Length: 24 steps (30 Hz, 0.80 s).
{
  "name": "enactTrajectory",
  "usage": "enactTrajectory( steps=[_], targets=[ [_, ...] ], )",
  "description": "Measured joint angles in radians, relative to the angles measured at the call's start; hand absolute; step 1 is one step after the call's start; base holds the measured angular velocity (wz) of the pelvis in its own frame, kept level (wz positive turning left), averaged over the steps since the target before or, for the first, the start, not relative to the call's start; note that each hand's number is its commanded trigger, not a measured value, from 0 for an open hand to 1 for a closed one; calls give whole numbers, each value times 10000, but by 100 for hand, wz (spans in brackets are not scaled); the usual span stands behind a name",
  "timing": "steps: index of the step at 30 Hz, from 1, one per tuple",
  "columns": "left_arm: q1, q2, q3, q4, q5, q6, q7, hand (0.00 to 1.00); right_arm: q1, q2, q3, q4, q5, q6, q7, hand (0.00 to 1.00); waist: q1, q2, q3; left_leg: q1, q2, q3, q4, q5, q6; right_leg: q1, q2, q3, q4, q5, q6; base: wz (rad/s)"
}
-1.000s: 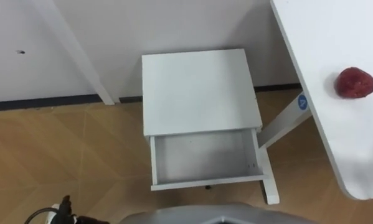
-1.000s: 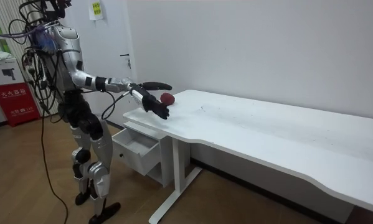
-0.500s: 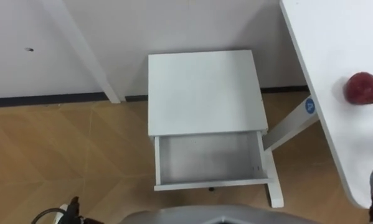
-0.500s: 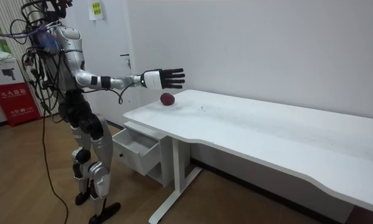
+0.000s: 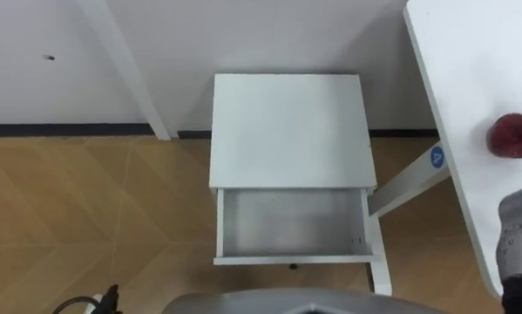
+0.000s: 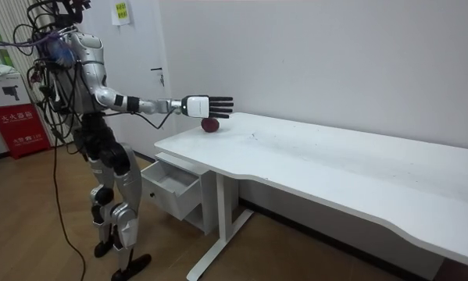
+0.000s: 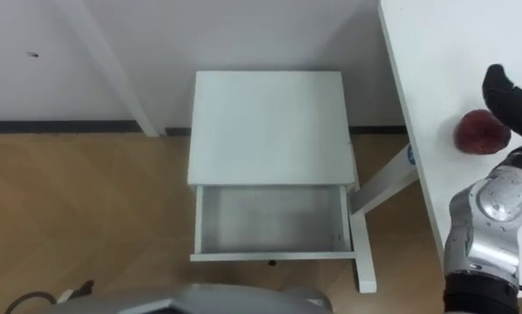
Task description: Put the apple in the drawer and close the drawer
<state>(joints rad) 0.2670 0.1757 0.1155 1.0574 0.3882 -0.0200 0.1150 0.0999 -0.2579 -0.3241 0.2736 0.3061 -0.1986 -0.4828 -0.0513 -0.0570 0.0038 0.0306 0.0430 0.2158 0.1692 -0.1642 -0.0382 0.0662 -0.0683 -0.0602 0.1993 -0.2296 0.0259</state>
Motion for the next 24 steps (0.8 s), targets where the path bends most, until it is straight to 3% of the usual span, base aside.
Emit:
enactTrajectory(
  steps=[4, 14, 24],
  targets=[
    [11, 9, 18, -45, 70, 1, 0, 0, 111, 0, -1, 25, -13, 167, 492, 0, 1, 71, -39, 1, 1, 2, 4, 0, 0, -1, 1, 2, 3, 1, -1, 0],
    [91, 8, 9, -253, 93, -5, 2, 0, 224, 5, 304, 1177, -184, 262, 1388, 0, -6, 39, -24, 97, 6, 8, 20, 0, 0, 102, 0, 7, 24, 19, -9, 0],
    [120, 14, 12, -243, 101, -38, -7, 0, 129, -4, 289, 1917, -407, 45, 1881, 0, 10, -131, -16, 195, 12, -7, 39, 0, 1, 211, -3, -9, 21, 20, -11, 0]
  ],
)
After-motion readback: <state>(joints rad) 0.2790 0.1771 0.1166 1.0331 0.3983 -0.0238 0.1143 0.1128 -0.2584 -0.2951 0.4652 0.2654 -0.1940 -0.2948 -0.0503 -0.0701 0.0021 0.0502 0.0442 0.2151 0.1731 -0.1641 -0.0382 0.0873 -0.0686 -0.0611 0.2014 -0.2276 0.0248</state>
